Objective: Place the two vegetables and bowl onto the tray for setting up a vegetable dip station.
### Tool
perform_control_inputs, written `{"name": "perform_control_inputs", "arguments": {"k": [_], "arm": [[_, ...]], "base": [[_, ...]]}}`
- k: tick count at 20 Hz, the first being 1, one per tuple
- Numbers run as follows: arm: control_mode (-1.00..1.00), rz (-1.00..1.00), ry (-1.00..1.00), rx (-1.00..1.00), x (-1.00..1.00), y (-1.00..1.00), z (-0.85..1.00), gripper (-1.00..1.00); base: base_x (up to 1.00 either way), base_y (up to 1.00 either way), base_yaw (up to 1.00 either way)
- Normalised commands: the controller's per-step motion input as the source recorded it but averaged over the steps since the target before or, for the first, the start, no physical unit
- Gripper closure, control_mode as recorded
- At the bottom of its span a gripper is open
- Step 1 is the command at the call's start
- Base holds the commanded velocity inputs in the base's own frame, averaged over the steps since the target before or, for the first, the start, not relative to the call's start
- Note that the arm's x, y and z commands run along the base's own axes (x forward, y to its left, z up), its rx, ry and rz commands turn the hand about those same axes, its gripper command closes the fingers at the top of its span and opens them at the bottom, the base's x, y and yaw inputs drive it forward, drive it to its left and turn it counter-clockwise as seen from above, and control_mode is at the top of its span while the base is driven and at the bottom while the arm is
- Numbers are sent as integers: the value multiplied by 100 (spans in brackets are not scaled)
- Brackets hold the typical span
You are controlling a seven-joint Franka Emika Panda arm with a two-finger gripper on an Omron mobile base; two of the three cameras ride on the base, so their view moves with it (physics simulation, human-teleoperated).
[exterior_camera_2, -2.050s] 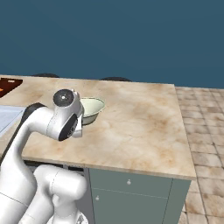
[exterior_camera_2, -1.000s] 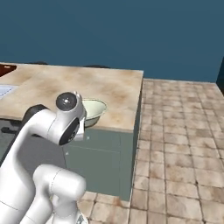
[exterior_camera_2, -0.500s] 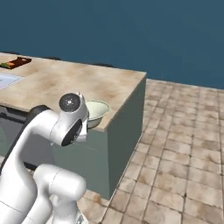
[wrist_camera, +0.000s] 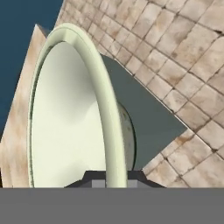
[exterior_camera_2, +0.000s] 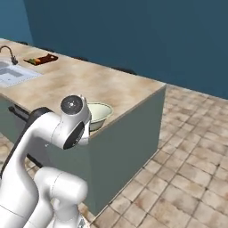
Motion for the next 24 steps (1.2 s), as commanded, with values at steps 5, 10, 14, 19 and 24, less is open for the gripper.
{"name": "perform_control_inputs", "arguments": {"k": [5, 10, 14, 19, 24], "arm": [[100, 0, 0, 0, 0, 0, 0, 100], [100, 0, 0, 0, 0, 0, 0, 100], [100, 0, 0, 0, 0, 0, 0, 100], [100, 0, 0, 0, 0, 0, 0, 100], [100, 0, 0, 0, 0, 0, 0, 100]], "base": [[38, -97, 52], [20, -100, 54], [12, -100, 54], [0, -100, 51], [0, -100, 50]]}}
